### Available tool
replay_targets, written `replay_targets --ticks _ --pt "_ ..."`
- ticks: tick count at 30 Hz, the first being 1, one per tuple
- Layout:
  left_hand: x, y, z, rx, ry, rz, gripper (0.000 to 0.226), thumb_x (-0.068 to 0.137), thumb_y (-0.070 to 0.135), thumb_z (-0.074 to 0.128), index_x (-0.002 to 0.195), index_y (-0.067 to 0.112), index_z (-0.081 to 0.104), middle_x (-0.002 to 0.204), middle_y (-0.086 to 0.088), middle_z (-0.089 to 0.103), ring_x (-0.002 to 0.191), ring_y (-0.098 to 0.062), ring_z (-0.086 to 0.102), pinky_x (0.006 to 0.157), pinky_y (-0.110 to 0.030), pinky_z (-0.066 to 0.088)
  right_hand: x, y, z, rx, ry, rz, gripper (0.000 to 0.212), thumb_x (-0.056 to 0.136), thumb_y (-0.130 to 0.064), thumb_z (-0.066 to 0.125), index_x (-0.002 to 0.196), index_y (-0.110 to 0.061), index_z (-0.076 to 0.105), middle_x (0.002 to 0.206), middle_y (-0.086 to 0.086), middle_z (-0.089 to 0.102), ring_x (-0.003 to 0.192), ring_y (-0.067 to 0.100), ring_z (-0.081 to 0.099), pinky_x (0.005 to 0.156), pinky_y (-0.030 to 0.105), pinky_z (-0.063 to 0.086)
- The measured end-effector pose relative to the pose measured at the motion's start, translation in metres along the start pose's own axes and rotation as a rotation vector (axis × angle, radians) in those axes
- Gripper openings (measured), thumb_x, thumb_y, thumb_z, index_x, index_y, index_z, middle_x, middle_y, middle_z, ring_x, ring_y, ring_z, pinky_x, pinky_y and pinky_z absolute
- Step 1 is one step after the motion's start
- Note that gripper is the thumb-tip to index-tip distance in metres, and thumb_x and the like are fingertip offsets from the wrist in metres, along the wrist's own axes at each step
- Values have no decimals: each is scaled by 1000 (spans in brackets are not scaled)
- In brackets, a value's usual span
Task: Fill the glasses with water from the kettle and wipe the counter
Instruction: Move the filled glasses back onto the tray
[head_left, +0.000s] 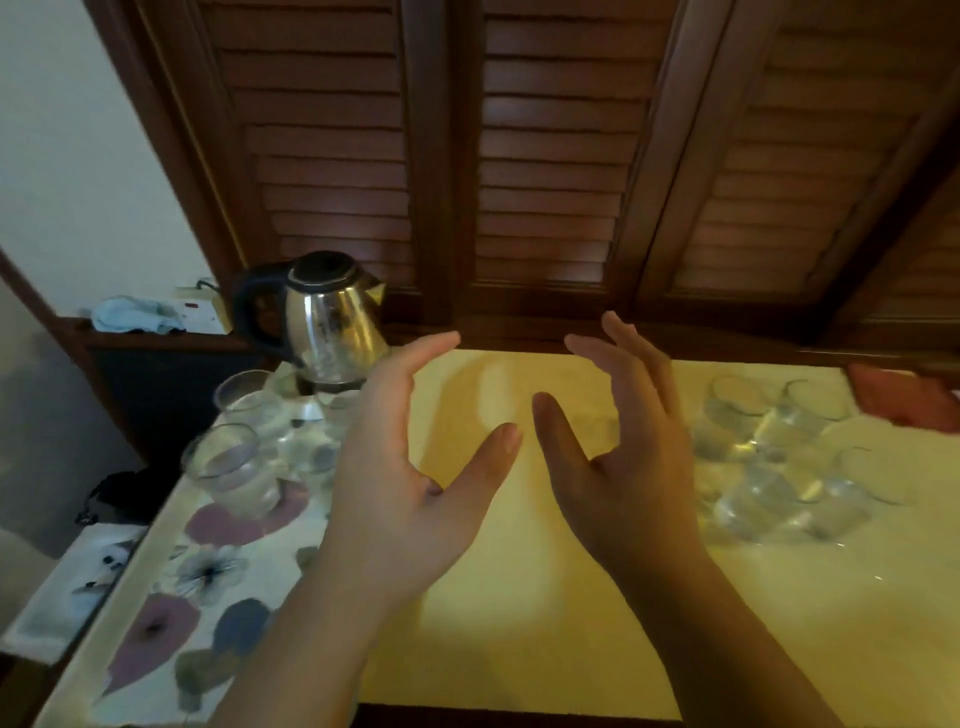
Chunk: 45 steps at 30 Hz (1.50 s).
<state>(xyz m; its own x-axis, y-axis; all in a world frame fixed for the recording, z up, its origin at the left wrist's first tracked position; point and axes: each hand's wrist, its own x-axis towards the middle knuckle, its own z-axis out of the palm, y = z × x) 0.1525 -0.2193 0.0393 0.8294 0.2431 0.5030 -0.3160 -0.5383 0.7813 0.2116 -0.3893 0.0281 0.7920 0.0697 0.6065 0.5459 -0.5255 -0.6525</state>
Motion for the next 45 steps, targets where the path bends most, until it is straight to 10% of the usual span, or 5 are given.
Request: replay_targets --ticks 9,17,22,32,45 --pt "-9 64 169 24 -289 -62 64 89 58 74 141 57 39 141 42 43 128 23 39 93 7 30 -2 112 -151 -199 149 166 45 95 -29 77 138 -24 65 167 2 42 154 19 36 106 22 37" --pt "-17 61 273 57 -421 -245 92 78 65 84 150 51 28 149 25 44 130 4 41 93 -10 35 -18 210 -211 -126 64 381 67 94 -41 79 152 -29 50 161 -6 45 147 22 48 104 57 58" --pt "-22 43 308 106 -397 -391 109 65 66 93 150 45 28 149 12 52 133 -13 53 100 -26 45 -27 247 -210 -16 -100 557 94 90 -46 84 164 -33 29 168 -4 42 153 19 42 112 31 39" --pt "-20 36 333 31 -350 -493 97 58 66 96 136 48 41 129 17 62 113 -8 62 81 -17 50 -18 274 -188 245 -163 695 97 80 -30 96 157 -40 38 134 -19 58 117 5 61 74 9 49" --pt "-24 32 336 28 -322 -476 74 65 57 96 125 45 56 119 23 66 109 3 61 76 -12 48 -20 284 -182 245 -116 634 64 76 -30 98 127 -40 60 122 -14 75 105 8 71 64 14 55"
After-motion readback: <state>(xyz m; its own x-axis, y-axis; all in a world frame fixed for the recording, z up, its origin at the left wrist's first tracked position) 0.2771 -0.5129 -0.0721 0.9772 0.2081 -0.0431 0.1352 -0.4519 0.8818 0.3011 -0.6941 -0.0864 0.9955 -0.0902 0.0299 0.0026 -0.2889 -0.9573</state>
